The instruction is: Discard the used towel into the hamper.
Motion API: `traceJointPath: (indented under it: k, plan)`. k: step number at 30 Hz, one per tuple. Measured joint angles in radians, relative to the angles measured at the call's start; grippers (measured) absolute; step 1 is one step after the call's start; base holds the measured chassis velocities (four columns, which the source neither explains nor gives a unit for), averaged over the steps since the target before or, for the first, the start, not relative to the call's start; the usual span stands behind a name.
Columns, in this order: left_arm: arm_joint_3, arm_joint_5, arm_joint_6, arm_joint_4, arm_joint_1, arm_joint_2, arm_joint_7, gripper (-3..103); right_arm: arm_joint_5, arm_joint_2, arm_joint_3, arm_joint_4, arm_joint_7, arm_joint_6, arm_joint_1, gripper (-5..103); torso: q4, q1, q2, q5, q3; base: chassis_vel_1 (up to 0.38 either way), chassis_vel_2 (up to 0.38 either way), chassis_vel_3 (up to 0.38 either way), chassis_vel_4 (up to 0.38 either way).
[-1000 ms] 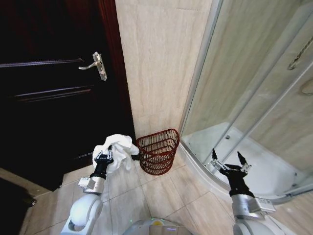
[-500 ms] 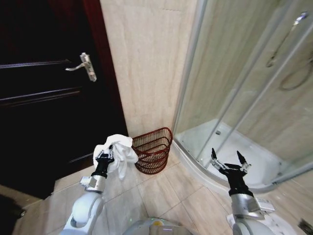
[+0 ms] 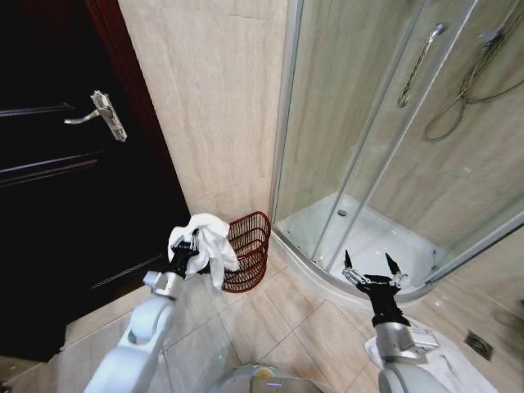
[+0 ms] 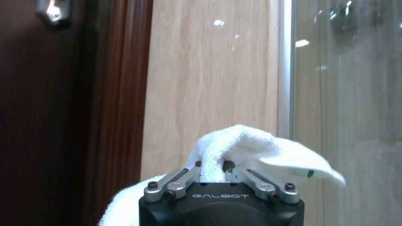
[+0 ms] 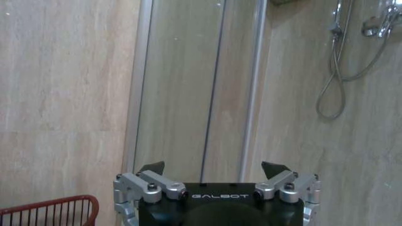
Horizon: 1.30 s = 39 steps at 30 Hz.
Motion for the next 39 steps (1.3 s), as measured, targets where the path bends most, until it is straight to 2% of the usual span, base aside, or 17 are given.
traceJointPath:
  k: [3, 4, 6, 7, 10, 11, 15, 19, 22, 23, 26, 27, 28, 29, 31, 37, 39]
  plan:
    - [0.053, -0.051, 0.056, 0.03, -0.156, 0.044, 0.007, 10, -0.002, 0.0, 0.01, -0.01, 0.0, 0.01, -0.004, 100, -0.0002, 0.0, 0.0, 0.0, 0.0, 0.0, 0.0, 0.0, 0.0]
    - [0.053, -0.051, 0.056, 0.03, -0.156, 0.044, 0.007, 10, -0.002, 0.0, 0.01, -0.01, 0.0, 0.01, -0.004, 100, -0.0002, 0.0, 0.0, 0.0, 0.0, 0.0, 0.0, 0.0, 0.0]
    - [0.111, -0.072, 0.08, 0.068, -0.286, 0.072, 0.009, 10, 0.001, 0.0, 0.025, -0.015, -0.002, 0.021, -0.01, 100, -0.0006, 0.0, 0.0, 0.0005, 0.0, 0.0, 0.0, 0.0, 0.0]
    - [0.111, -0.072, 0.08, 0.068, -0.286, 0.072, 0.009, 10, 0.001, 0.0, 0.025, -0.015, -0.002, 0.021, -0.01, 100, -0.0006, 0.0, 0.0, 0.0005, 0.0, 0.0, 0.0, 0.0, 0.0]
    - [0.223, -0.096, 0.104, 0.151, -0.443, 0.1, 0.01, 10, 0.013, 0.0, 0.043, -0.018, -0.001, 0.034, -0.013, 100, -0.0003, 0.0, 0.0, 0.0006, 0.0, 0.0, 0.0, 0.0, 0.0]
    - [0.223, -0.096, 0.104, 0.151, -0.443, 0.1, 0.01, 10, 0.013, 0.0, 0.043, -0.018, -0.001, 0.034, -0.013, 100, -0.0003, 0.0, 0.0, 0.0006, 0.0, 0.0, 0.0, 0.0, 0.0]
    - [0.372, -0.097, 0.08, 0.31, -0.596, 0.089, 0.012, 10, 0.035, 0.0, 0.057, -0.017, 0.0, 0.037, -0.011, 100, -0.0001, 0.0, 0.0, 0.0001, 0.0, 0.0, 0.0, 0.0, 0.0]
    - [0.454, -0.117, 0.055, 0.404, -0.675, 0.076, 0.016, 10, 0.047, 0.0, 0.063, -0.018, 0.001, 0.037, -0.008, 100, -0.0003, 0.0, 0.0, 0.0001, 0.0, 0.0, 0.0, 0.0, 0.0]
    - [0.588, -0.16, 0.044, 0.589, -0.834, 0.067, 0.039, 10, 0.064, 0.0, 0.073, -0.021, 0.006, 0.035, -0.007, 100, -0.0004, 0.0, 0.001, 0.0004, 0.0, 0.0, 0.0, 0.0, 0.0]
    - [0.588, -0.16, 0.044, 0.589, -0.834, 0.067, 0.039, 10, 0.064, 0.0, 0.073, -0.021, 0.006, 0.035, -0.007, 100, -0.0004, 0.0, 0.001, 0.0004, 0.0, 0.0, 0.0, 0.0, 0.0]
    - [0.677, -0.102, 0.038, 0.777, -0.952, 0.052, 0.058, 10, 0.078, 0.0, 0.075, -0.02, 0.008, 0.031, -0.008, 100, -0.0002, 0.0, 0.001, 0.0004, 0.0, 0.0, 0.0, 0.0, 0.0]
    - [0.677, -0.102, 0.038, 0.777, -0.952, 0.052, 0.058, 10, 0.078, 0.0, 0.075, -0.02, 0.008, 0.031, -0.008, 100, -0.0002, 0.0, 0.001, 0.0004, 0.0, 0.0, 0.0, 0.0, 0.0]
    - [0.694, -0.049, 0.034, 0.846, -0.985, 0.037, 0.06, 10, 0.083, 0.0, 0.075, -0.019, 0.008, 0.03, -0.008, 100, -0.0002, 0.0, 0.001, 0.0001, 0.0, 0.0, 0.0, 0.0, 0.0]
    - [0.694, -0.049, 0.034, 0.846, -0.985, 0.037, 0.06, 10, 0.083, 0.0, 0.075, -0.019, 0.008, 0.03, -0.008, 100, -0.0002, 0.0, 0.001, 0.0001, 0.0, 0.0, 0.0, 0.0, 0.0]
    - [0.7, 0.051, 0.03, 0.912, -1.014, 0.017, 0.069, 10, 0.09, 0.0, 0.074, -0.019, 0.008, 0.029, -0.006, 100, -0.0006, 0.0, 0.001, 0.0001, 0.0, 0.0, 0.0, 0.0, 0.0]
    - [0.678, 0.213, 0.075, 0.892, -1.011, 0.04, 0.136, 9, 0.104, 0.0, 0.074, -0.029, 0.005, 0.034, -0.008, 100, -0.0004, 0.0, 0.001, 0.0, 0.0, 0.0, 0.0, 0.0, 0.0]
    - [0.664, 0.232, 0.087, 0.859, -1.005, 0.056, 0.151, 9, 0.107, 0.0, 0.074, -0.031, 0.004, 0.037, -0.01, 100, -0.0001, 0.0, 0.001, -0.0001, 0.0, 0.0, 0.0, 0.0, 0.0]
